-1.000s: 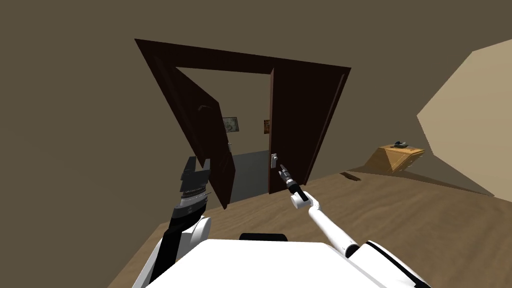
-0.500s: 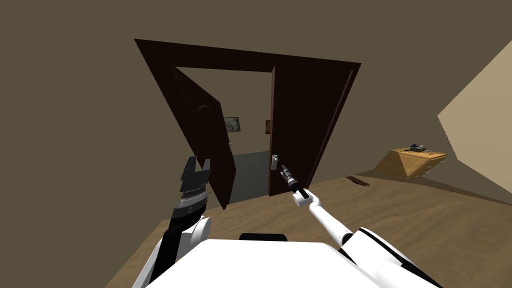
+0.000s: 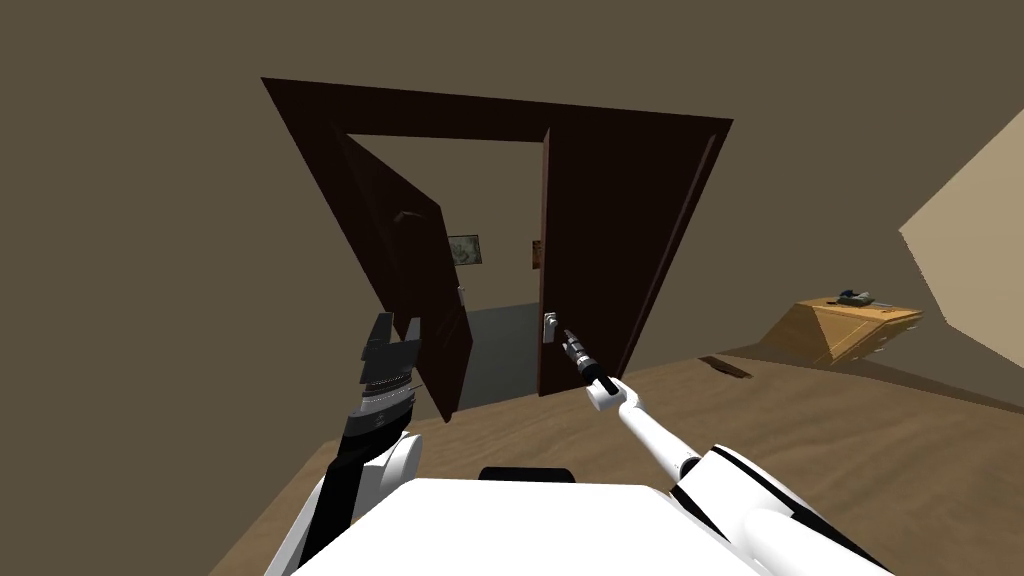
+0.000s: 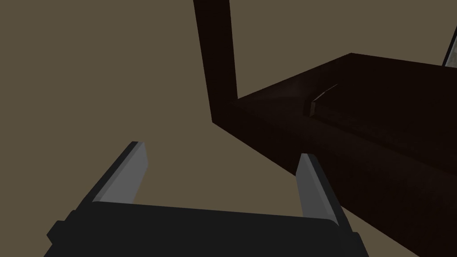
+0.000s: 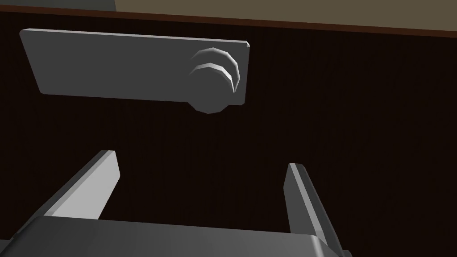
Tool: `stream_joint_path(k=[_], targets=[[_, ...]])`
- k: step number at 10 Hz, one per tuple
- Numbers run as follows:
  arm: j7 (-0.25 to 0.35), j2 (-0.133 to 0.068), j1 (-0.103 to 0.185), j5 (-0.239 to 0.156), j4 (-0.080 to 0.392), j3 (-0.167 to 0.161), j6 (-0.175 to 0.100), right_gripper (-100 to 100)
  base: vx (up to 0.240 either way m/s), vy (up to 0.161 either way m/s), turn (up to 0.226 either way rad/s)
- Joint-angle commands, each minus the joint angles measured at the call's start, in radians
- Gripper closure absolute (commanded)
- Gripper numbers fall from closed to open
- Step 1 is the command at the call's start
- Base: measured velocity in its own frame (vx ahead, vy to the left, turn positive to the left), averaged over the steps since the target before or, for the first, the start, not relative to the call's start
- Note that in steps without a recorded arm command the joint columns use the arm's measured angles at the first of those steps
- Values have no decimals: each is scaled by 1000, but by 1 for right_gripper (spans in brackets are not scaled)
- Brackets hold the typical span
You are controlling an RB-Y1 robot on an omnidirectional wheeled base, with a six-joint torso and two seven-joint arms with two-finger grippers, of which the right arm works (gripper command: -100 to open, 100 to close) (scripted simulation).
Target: Push the door open
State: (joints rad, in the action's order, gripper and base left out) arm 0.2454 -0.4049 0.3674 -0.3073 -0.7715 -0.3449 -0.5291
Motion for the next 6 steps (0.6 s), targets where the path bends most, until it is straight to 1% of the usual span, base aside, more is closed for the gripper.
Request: stream_joint_path(k=[1, 4, 6], targets=[[-3, 3, 2, 0, 2, 5, 2, -100, 182, 22, 33], [-10, 12, 8, 2, 15, 20, 5, -100, 210, 21, 41], [-15, 17, 12, 3, 22, 28, 7, -100, 198, -7, 38]])
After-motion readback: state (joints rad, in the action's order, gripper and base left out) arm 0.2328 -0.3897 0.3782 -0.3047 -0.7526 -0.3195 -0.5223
